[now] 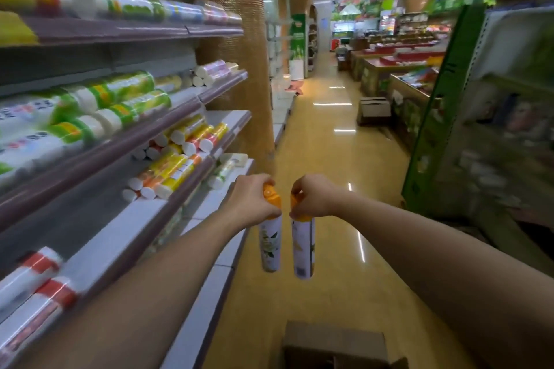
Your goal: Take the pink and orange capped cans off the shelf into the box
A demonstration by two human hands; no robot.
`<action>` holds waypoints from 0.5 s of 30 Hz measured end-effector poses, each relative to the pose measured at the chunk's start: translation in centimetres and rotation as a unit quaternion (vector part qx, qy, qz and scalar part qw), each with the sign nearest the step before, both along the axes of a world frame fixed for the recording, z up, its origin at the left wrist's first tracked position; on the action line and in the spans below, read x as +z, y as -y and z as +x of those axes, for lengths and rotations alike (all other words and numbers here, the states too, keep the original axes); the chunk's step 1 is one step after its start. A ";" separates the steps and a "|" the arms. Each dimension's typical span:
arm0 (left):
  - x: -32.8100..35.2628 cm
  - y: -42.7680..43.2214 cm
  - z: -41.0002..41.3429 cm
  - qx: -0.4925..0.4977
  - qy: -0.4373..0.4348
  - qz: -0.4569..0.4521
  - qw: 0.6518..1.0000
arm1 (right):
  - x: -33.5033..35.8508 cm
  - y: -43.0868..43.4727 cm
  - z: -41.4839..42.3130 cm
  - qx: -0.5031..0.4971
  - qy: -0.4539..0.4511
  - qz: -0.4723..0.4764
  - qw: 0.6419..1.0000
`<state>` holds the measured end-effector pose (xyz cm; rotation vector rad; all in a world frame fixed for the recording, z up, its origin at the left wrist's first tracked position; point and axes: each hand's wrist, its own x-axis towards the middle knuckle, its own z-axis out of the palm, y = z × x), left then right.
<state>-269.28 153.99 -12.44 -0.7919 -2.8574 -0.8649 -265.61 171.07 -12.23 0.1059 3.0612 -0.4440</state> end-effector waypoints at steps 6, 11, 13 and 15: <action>-5.7 -3.1 -8.3 -0.091 0.069 -0.039 0.993 | -4.6 -1.5 -4.6 -0.087 0.055 -0.005 0.995; -13.0 -5.4 -12.7 -0.169 0.115 -0.089 0.975 | -11.8 -2.1 -6.5 -0.170 0.098 -0.015 0.981; -16.8 -5.8 -13.5 -0.186 0.139 -0.097 0.968 | -15.8 -2.3 -6.6 -0.190 0.118 -0.029 0.974; -21.0 -5.9 -13.7 -0.191 0.163 -0.101 0.963 | -20.3 -2.3 -6.5 -0.205 0.136 -0.049 0.968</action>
